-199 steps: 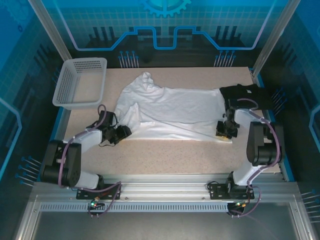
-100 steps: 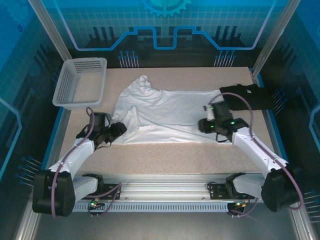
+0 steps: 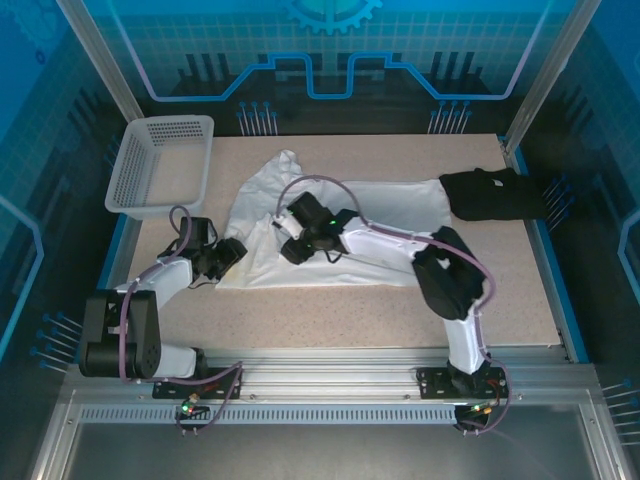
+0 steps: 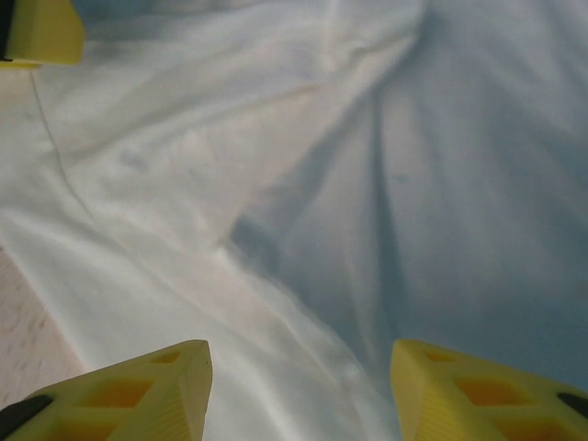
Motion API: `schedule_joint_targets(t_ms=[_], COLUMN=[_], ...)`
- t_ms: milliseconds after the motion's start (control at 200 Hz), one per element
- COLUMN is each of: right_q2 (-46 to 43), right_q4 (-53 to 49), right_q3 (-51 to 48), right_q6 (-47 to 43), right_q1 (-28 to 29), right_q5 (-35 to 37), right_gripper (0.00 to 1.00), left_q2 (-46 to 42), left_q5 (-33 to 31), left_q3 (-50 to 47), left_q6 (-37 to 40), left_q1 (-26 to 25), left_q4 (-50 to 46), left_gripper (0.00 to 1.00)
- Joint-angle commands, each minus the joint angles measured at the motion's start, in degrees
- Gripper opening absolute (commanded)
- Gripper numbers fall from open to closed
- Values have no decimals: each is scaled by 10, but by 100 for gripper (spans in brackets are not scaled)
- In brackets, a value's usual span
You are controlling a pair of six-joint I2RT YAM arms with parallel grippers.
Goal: Fold the inside-out t-shirt
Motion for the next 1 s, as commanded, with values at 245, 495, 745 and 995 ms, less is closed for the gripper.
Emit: schedule_joint_targets(t_ms=[245, 495, 745, 995], right_q2=[147, 93, 50, 47], right_q4=[-120, -73, -35, -23], right_q3=[165, 133, 49, 31], right_q6=[-43, 21, 232, 235], right_q1=[20, -11, -149, -201], right_q5=[17, 28, -56, -120], right_gripper=[48, 3, 10, 44], left_q2=[-6, 9, 14, 10], left_q5=[0, -2, -13, -19], left_q3=[-17, -25, -29, -27], left_q6=[16, 17, 26, 30], left_q1=[8, 8, 8, 8], left_q4=[12, 22, 23, 17], left_gripper=[53, 53, 53, 53])
